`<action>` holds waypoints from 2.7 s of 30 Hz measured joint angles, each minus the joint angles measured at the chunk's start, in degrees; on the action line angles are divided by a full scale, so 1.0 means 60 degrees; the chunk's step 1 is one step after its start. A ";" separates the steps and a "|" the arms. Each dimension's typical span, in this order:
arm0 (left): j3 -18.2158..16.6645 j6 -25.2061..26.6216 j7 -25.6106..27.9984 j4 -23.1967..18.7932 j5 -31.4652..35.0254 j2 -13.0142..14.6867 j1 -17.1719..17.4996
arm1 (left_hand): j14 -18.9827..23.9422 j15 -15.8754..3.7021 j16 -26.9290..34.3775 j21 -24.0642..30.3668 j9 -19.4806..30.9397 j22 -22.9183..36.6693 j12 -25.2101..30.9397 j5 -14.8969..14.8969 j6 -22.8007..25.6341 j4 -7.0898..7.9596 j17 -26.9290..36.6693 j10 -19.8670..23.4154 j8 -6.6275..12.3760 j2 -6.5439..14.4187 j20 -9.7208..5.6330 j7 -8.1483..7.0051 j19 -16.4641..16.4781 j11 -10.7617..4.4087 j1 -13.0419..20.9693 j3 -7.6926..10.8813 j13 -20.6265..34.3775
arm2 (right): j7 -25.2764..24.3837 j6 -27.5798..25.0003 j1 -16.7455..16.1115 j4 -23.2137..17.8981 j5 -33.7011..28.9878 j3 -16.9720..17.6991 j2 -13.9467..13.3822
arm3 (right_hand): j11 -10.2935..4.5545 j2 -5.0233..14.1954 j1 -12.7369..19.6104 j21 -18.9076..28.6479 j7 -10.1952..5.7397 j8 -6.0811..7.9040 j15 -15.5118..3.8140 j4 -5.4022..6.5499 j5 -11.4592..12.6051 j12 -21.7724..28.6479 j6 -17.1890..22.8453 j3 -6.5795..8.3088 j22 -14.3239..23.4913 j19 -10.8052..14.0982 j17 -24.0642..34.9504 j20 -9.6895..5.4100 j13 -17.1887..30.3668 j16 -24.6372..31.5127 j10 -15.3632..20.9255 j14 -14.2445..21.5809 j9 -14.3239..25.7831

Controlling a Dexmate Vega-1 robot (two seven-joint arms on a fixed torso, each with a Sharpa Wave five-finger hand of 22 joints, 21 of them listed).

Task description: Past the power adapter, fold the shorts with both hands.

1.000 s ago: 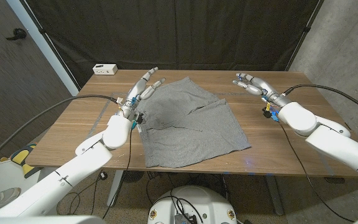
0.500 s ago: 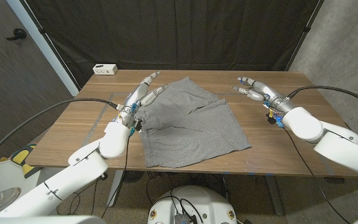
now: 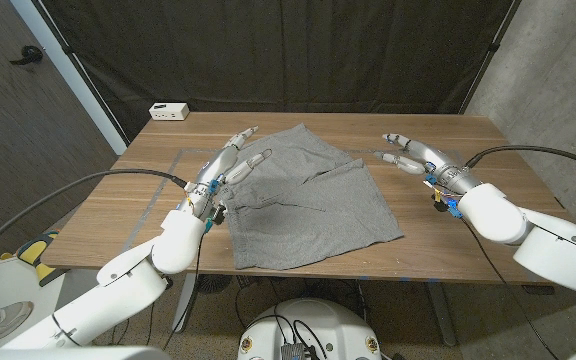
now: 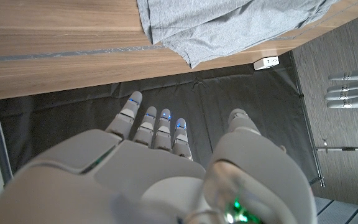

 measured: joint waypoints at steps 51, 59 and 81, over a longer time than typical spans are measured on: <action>-0.1351 0.0060 -0.0398 -0.1042 0.0932 -0.0166 0.3260 | 0.0051 0.0051 -0.0034 -0.0036 -0.0002 0.0045 -0.0109 0.0000 -0.0001 -0.0209 -0.0001 0.0085 -0.0106 -0.0039 -0.0001 0.0000 -0.0001 0.0018 0.0113 -0.0019 0.0045 | 0.0481 -0.2140 -0.2409 -0.1548 -0.2826 0.0326 0.0629 | -0.0017 0.0000 0.0176 0.0000 -0.0069 -0.0043 -0.0120 -0.0185 -0.0110 0.0000 0.0068 0.0184 -0.0001 0.0101 -0.0003 0.0001 -0.0002 -0.0046 0.0188 0.0119 0.0000; -0.1537 0.0000 -0.0489 -0.1003 0.0959 -0.0242 0.3591 | 0.0050 0.0051 -0.0070 -0.0111 -0.0002 0.0044 -0.0109 -0.0073 0.0000 -0.0222 -0.0002 0.0138 -0.0105 -0.0089 0.0000 0.0000 -0.0001 -0.0034 0.0162 -0.0006 0.0045 | 0.0377 -0.2561 -0.2460 -0.1674 -0.3145 -0.0004 0.0637 | -0.0052 -0.0002 0.0278 0.0000 -0.0070 -0.0043 -0.0171 -0.0264 -0.0109 0.0000 0.0172 0.0264 -0.0001 0.0138 -0.0003 -0.0037 -0.0002 -0.0045 0.0222 0.0170 0.0000; -0.1844 -0.0232 -0.0741 -0.0735 0.1086 -0.0321 0.4206 | 0.0064 -0.0039 -0.0069 -0.0213 -0.0002 0.0043 -0.0183 -0.0073 0.0194 -0.0451 -0.0002 0.0444 -0.0105 -0.0166 -0.0067 -0.0091 -0.0247 -0.0101 0.0342 -0.0001 0.0044 | -0.0035 -0.3441 -0.2247 -0.1829 -0.3634 -0.1140 0.0506 | -0.0154 -0.0156 0.0532 0.0000 -0.0120 -0.0040 -0.0312 -0.0461 -0.0177 0.0000 0.0413 0.0461 -0.0001 0.0307 -0.0028 -0.0033 -0.0002 -0.0111 0.0426 0.0311 0.0000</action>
